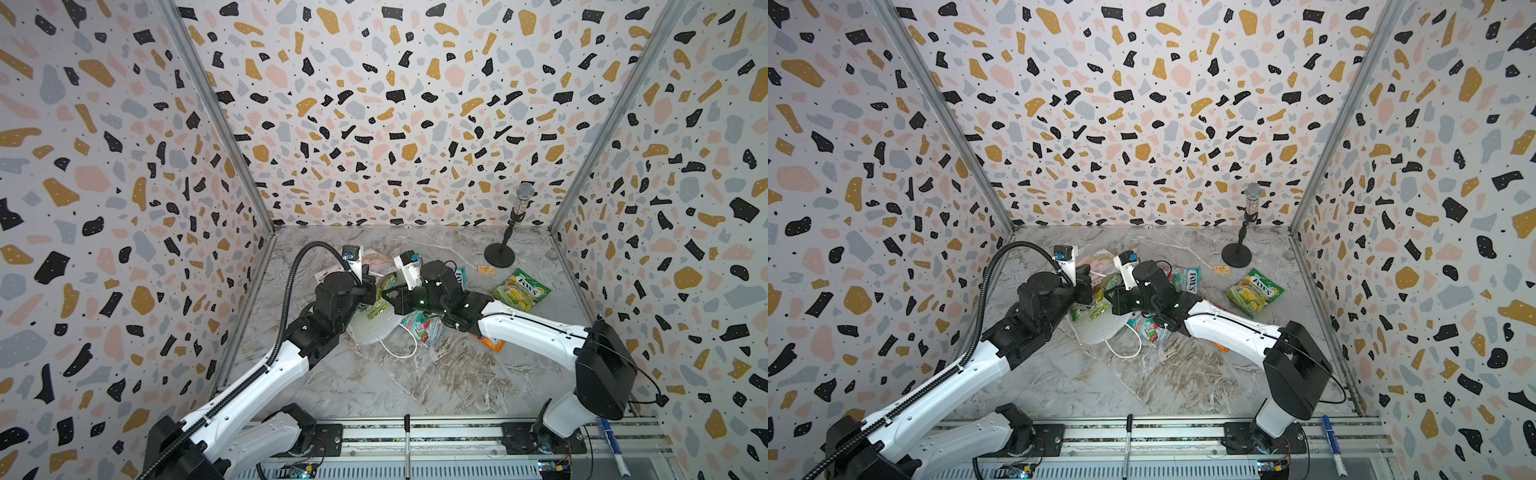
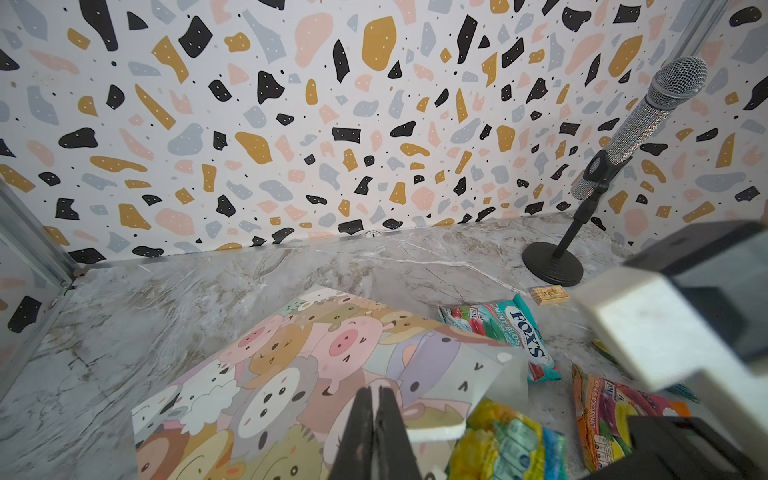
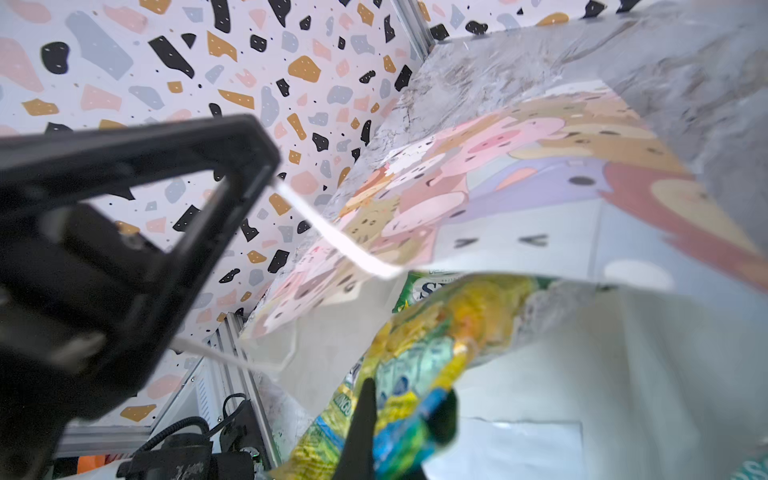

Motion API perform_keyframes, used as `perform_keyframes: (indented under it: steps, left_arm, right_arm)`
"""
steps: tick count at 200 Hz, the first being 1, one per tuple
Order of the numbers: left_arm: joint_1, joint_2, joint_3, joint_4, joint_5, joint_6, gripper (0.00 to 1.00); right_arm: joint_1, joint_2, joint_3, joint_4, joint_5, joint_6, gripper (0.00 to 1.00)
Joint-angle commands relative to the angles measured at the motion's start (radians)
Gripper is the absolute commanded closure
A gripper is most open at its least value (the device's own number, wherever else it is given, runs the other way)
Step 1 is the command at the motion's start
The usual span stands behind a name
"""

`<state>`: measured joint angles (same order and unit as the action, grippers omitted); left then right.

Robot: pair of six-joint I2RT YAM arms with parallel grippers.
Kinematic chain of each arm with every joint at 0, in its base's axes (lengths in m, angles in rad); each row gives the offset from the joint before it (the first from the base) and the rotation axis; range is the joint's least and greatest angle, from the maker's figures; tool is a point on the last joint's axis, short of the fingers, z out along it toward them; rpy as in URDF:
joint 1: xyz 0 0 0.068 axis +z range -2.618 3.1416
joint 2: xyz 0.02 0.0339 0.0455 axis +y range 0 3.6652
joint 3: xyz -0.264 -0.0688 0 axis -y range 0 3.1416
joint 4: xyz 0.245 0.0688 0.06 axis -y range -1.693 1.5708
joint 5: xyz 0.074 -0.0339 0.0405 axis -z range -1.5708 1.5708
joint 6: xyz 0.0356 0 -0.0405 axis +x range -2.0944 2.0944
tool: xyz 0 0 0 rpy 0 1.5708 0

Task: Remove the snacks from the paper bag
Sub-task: 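Close the right gripper on a green Spring Tea packet and lift, then carry the green packet out of the bag toward the robot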

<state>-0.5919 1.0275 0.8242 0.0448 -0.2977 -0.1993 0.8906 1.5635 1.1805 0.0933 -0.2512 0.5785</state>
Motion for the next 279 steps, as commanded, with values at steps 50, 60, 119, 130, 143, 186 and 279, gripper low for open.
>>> perform_keyframes:
  steps: [50, 60, 119, 130, 143, 186, 279]
  left_arm:
    - [-0.004, -0.001, -0.001, 0.023, -0.028, -0.008, 1.0]
    - [-0.004, 0.0, 0.0, 0.021, -0.027, -0.008, 1.0]
    - [-0.003, -0.001, 0.003, 0.018, -0.024, -0.009, 1.0]
    - [-0.003, -0.002, 0.004, 0.016, -0.022, -0.008, 1.0]
    - [-0.004, -0.004, 0.006, 0.015, -0.022, -0.008, 1.0]
    - [-0.004, -0.006, 0.007, 0.012, -0.017, -0.01, 1.0]
    - [-0.004, -0.01, 0.009, 0.005, -0.016, -0.003, 1.0]
  right_arm:
    - [-0.017, -0.199, 0.099, -0.172, -0.1, -0.14, 1.0]
    - [-0.027, -0.221, 0.11, -0.201, -0.112, -0.149, 1.0]
    - [-0.132, -0.36, 0.121, -0.365, -0.145, -0.196, 1.0]
    - [-0.16, -0.389, 0.113, -0.411, -0.142, -0.203, 1.0]
    - [-0.198, -0.421, 0.098, -0.462, -0.142, -0.221, 1.0]
    - [-0.294, -0.528, 0.001, -0.59, -0.166, -0.265, 1.0]
    - [-0.318, -0.665, -0.338, -0.582, -0.307, -0.183, 1.0]
